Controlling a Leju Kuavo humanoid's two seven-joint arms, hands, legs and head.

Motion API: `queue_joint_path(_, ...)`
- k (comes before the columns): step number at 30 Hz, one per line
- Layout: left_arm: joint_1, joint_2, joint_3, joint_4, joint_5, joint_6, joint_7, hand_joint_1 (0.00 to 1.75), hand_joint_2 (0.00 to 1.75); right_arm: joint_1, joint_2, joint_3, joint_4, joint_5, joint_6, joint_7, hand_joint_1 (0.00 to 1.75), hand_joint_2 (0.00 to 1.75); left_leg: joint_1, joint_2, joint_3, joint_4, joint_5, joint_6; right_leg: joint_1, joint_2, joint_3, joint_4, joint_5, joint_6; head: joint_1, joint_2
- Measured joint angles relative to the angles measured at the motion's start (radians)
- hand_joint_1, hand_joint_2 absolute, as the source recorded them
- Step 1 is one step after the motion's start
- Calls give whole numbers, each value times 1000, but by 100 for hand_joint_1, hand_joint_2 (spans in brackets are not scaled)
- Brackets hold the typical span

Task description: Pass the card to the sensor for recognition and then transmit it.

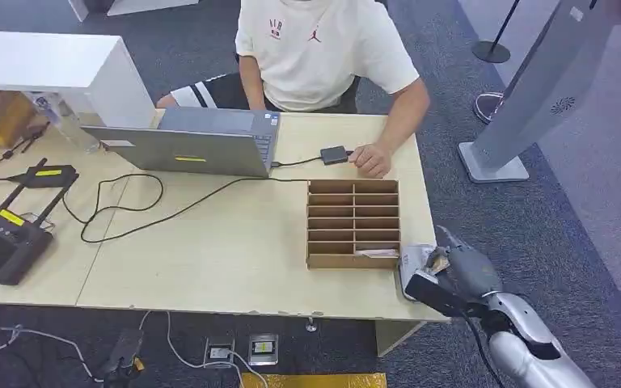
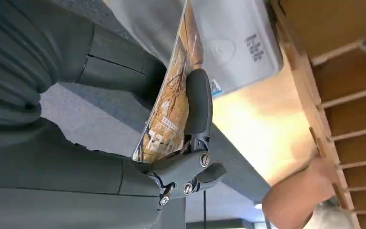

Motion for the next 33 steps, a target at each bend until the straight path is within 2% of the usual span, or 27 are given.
queue_joint_path(17, 2, -2, 0, 0, -4, 13, -1, 0, 0, 9, -4, 22, -1, -34, 5, 5, 175, 175, 0, 0, 1, 0, 0, 0, 0, 1, 0, 0, 0, 0, 0, 0)
queue_joint_path(19, 8, -3, 0, 0, 0, 24, -16, 0, 0, 9, -4, 22, -1, -49, -5, 8, 175, 175, 0, 0, 1, 0, 0, 0, 0, 1, 0, 0, 0, 0, 0, 0)
queue_joint_path(21, 18, -6, 2, 0, 5, 37, -38, 0, 0, 8, -3, 19, -1, -91, -46, 10, 175, 175, 0, 0, 0, 0, 0, 0, 0, 2, 1, 0, 0, 0, 0, 0)
queue_joint_path(26, 25, -13, 3, 1, -3, 53, -53, 0, 0, -73, -1, -52, 5, -148, -90, -56, 175, 175, -1, 1, 0, 0, 0, 0, -1, 2, 0, 0, 1, 0, 0, 0)
queue_joint_path(31, 17, -19, 3, 1, -16, 58, -57, 0, 0, -234, 1, -162, 17, -105, -106, -111, 175, 175, -1, 2, 1, 0, 1, 0, -1, 2, 0, 0, 2, 0, 0, 0)
queue_joint_path(33, 18, -24, 3, 1, -13, 76, -86, 0, 0, -285, 5, -199, 26, -85, -107, -130, 175, 175, -1, 2, 0, 0, 1, 0, -1, 2, 0, 1, 2, 0, 0, 0)
